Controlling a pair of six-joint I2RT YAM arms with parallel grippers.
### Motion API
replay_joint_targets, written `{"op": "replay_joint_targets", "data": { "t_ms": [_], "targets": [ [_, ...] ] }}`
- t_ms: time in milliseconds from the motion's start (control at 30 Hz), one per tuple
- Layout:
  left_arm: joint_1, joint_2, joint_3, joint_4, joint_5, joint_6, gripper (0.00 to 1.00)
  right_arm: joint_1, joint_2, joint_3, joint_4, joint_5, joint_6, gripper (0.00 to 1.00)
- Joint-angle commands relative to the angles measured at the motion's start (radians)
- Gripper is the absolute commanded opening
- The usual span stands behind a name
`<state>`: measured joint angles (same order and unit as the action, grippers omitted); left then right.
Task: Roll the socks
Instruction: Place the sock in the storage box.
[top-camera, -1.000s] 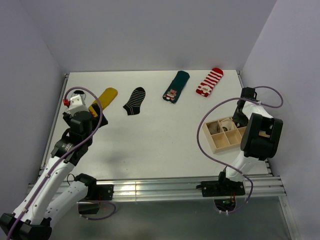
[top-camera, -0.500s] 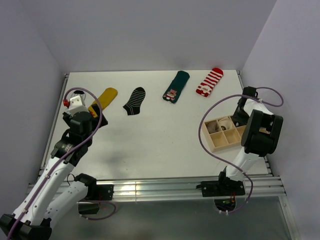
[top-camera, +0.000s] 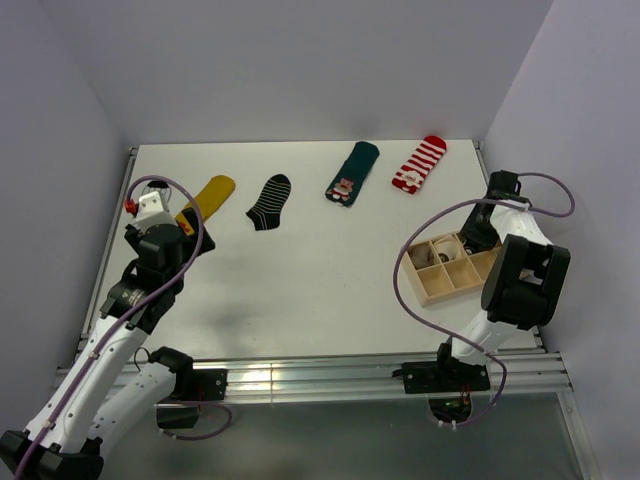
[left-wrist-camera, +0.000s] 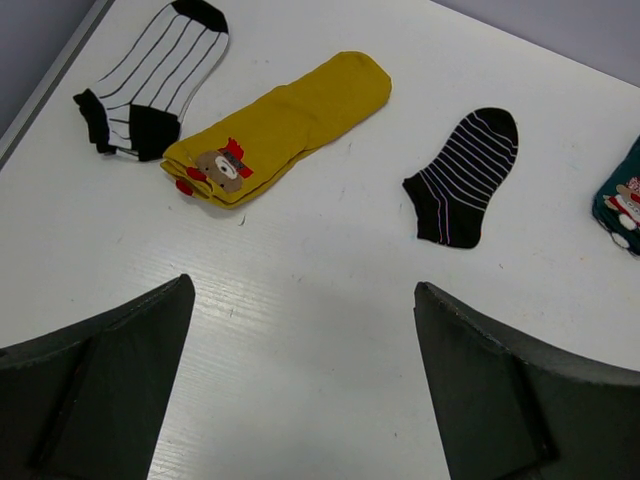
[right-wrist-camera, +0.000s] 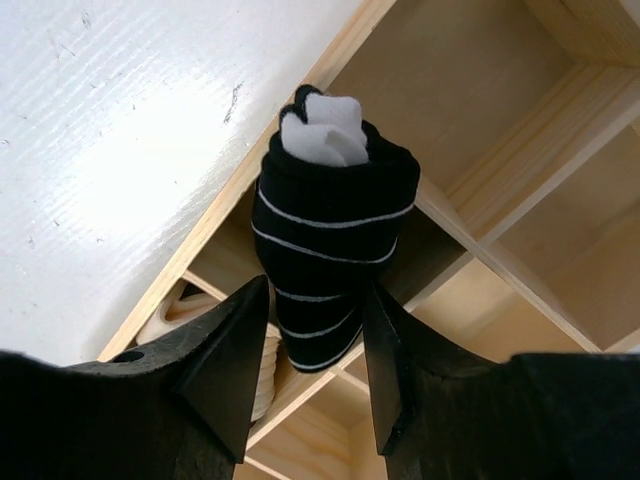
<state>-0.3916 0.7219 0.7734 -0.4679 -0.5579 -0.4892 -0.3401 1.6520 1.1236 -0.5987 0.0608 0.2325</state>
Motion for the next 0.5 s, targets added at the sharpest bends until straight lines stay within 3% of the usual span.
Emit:
{"op": "replay_joint_targets", "data": {
  "t_ms": [0, 467],
  "targets": [
    [-0.004, -0.013, 0.001, 0.037, 0.001, 0.018, 0.97, 0.007, -0.066, 0.030, -0.015, 0.022, 0.031, 0.50],
    [-0.003, -0.010, -0.002, 0.038, 0.001, 0.021, 0.97, 0.006, -0.112, 0.053, 0.031, 0.106, 0.080, 0.54]
  ]
}}
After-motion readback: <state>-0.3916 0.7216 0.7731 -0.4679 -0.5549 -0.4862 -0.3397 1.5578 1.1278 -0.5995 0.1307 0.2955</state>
